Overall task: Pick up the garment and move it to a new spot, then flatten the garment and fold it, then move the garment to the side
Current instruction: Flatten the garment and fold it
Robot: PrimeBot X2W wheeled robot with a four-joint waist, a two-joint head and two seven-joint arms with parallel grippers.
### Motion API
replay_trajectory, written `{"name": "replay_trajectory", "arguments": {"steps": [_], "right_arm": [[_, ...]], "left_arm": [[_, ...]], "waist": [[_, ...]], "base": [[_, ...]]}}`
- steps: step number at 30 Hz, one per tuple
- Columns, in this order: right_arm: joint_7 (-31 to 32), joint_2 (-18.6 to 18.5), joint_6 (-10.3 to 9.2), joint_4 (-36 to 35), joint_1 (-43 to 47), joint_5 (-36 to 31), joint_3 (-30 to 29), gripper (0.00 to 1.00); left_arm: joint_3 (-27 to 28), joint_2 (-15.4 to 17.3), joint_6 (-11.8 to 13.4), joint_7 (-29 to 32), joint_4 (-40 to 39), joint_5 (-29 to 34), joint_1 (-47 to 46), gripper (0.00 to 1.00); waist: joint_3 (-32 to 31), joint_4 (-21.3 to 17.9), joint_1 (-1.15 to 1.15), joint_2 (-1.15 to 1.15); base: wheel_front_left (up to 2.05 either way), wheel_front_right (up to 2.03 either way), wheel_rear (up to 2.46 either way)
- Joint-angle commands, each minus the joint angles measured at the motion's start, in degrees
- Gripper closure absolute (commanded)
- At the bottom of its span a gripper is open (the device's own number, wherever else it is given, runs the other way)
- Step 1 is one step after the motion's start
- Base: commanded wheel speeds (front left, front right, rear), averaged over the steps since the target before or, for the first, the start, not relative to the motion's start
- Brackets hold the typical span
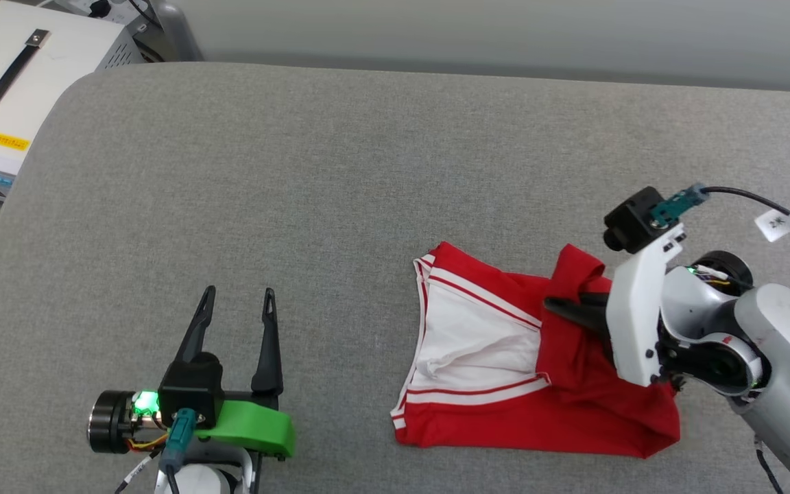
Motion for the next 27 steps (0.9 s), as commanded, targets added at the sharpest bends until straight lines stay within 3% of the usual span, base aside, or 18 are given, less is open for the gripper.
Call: {"name": "replay_trajectory", "arguments": {"steps": [1,11,20,21,22,23,27], "right_arm": [[0.16,0.88,-0.04,0.96,-1.88,-0.53,1.44,1.00],[-1.39,7.00,-0.04,10.16,-9.92,-0.81,12.25,1.00],[-7.10,8.66,-0.04,18.99,-10.93,-0.63,19.13,0.97],[-8.16,8.74,-0.04,19.08,-11.02,-0.23,19.63,0.81],[-9.05,8.72,-0.04,18.96,-11.12,0.16,19.89,0.48],[-10.26,8.54,-0.04,18.62,-11.26,0.64,20.14,0.00],[-15.38,6.65,-0.04,15.65,-11.48,1.49,20.79,0.00]], "left_arm": [[-0.01,-0.50,-0.05,-0.34,-0.26,0.53,-1.38,0.00],[-0.24,-0.99,-0.07,-0.34,-0.43,0.43,-3.29,0.00],[-0.25,-1.30,0.06,-0.34,-0.01,0.27,-3.68,0.00],[-0.09,-1.31,0.11,-0.34,0.06,0.27,-3.43,0.00],[0.03,-1.31,0.14,-0.34,0.12,0.30,-3.19,0.00],[0.14,-1.31,0.13,-0.34,0.22,0.35,-2.96,0.00],[0.48,-1.31,0.01,-0.34,0.41,0.42,-2.21,0.00]], "waist": [[0.97,0.59,0.00,0.00],[3.60,1.27,0.00,0.00],[3.84,1.36,0.00,0.00],[3.50,1.06,0.00,0.00],[3.20,0.81,0.00,0.00],[2.76,0.52,0.00,0.00],[0.75,-0.61,0.00,0.00]], "base": [[0.00,0.00,0.00],[0.00,0.00,0.00],[0.00,0.00,0.00],[0.00,0.00,0.00],[0.00,0.00,0.00],[0.00,0.00,0.00],[0.00,0.00,0.00]]}}
